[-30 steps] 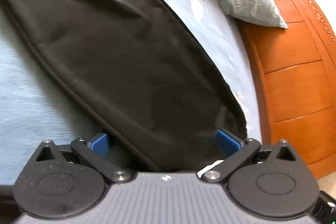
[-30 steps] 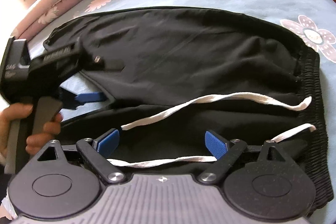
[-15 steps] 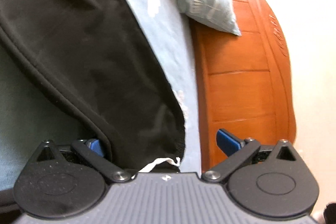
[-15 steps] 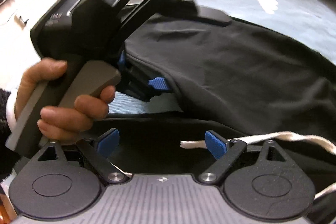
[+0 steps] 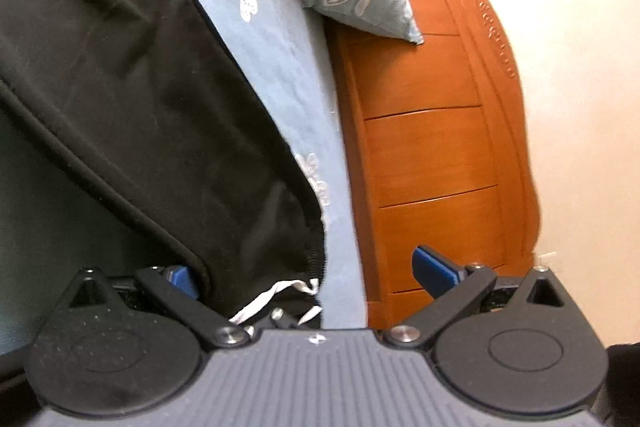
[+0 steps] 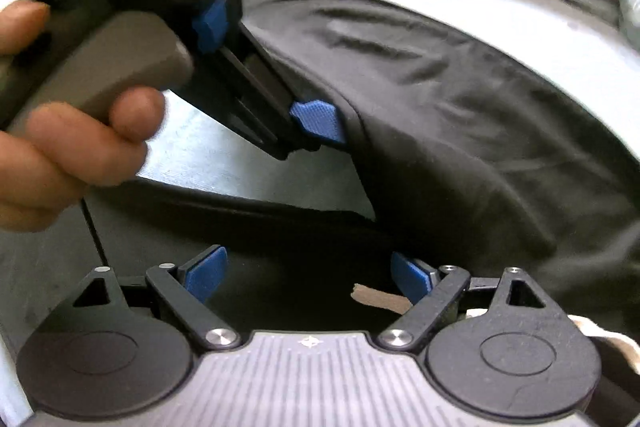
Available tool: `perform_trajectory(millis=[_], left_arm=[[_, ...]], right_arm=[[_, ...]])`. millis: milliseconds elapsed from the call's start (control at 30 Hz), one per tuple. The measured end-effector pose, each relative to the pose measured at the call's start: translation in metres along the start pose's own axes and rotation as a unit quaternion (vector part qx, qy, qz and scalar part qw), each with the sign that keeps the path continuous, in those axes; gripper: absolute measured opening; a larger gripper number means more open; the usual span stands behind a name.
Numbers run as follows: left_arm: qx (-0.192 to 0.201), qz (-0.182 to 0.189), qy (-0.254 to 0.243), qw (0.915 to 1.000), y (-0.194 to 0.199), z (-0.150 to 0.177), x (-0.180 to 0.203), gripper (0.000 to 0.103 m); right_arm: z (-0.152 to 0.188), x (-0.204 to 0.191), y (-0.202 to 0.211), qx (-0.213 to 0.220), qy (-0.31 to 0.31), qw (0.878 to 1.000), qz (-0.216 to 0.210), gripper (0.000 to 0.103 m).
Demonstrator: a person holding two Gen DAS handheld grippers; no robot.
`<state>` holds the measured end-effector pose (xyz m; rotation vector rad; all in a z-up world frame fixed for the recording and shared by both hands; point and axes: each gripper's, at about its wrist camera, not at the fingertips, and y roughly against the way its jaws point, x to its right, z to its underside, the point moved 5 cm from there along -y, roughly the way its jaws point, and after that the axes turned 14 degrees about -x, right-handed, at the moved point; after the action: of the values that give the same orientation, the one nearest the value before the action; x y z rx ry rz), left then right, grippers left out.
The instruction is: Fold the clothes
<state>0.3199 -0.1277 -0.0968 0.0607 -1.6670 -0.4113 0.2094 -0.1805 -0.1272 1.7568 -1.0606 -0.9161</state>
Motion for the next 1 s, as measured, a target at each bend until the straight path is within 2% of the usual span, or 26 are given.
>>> perform_trajectory(millis=[33,100,167,233,367,467,567,667,733,833,933,1000], left_arm=[[0.000,0.005,0.004,1.0000,0.002,0.000,-0.001,0.102],[-0.005,0.004,0.009,0.9999,0.003,0.002,-0.005,0.102],[-0.014,-0.019,0.018,0.9996,0.003,0.005,-0.013,0.102],[-0.026,-0.041,0.025,0.9985,0.003,0.010,-0.022,0.102],[-0.026,-0.071,0.047,0.9960,0.019,0.025,-0.035,0.102],[-0.014,-0.089,0.052,0.9946,0.035,0.033,-0.032,0.102],[0.000,-0.092,0.025,0.9955,0.043,0.030,-0.013,0.102],[0.002,-0.088,-0.019,0.9959,0.030,0.017,0.008,0.102],[-0.011,-0.083,-0.042,0.9956,0.010,0.009,0.013,0.102],[-0.044,-0.111,-0.045,0.9918,-0.021,0.009,0.000,0.102],[-0.074,-0.163,-0.037,0.9832,-0.039,0.016,-0.028,0.101],[-0.061,-0.159,-0.030,0.9849,-0.034,0.019,-0.032,0.101]], right_arm=[[0.002,-0.005,0.003,0.002,0.010,1.000,-0.008,0.092],[0.001,-0.007,-0.002,0.004,0.020,1.000,0.005,0.092],[-0.002,-0.009,-0.010,0.006,0.029,0.999,0.025,0.092],[-0.003,-0.002,-0.027,-0.028,0.016,0.999,0.028,0.093],[0.007,-0.009,-0.019,-0.044,0.038,0.997,0.052,0.093],[0.023,-0.003,-0.001,-0.043,0.011,0.999,0.031,0.093],[0.034,0.010,0.016,-0.035,-0.029,0.999,0.024,0.093],[0.043,0.019,0.029,-0.023,-0.058,0.998,0.028,0.093],[0.045,0.025,0.033,-0.018,-0.077,0.997,0.025,0.093],[0.046,0.035,0.033,-0.021,-0.094,0.995,0.016,0.093],[0.054,0.042,0.041,-0.018,-0.103,0.994,0.023,0.093],[0.059,0.054,0.043,-0.020,-0.115,0.993,0.032,0.093]])
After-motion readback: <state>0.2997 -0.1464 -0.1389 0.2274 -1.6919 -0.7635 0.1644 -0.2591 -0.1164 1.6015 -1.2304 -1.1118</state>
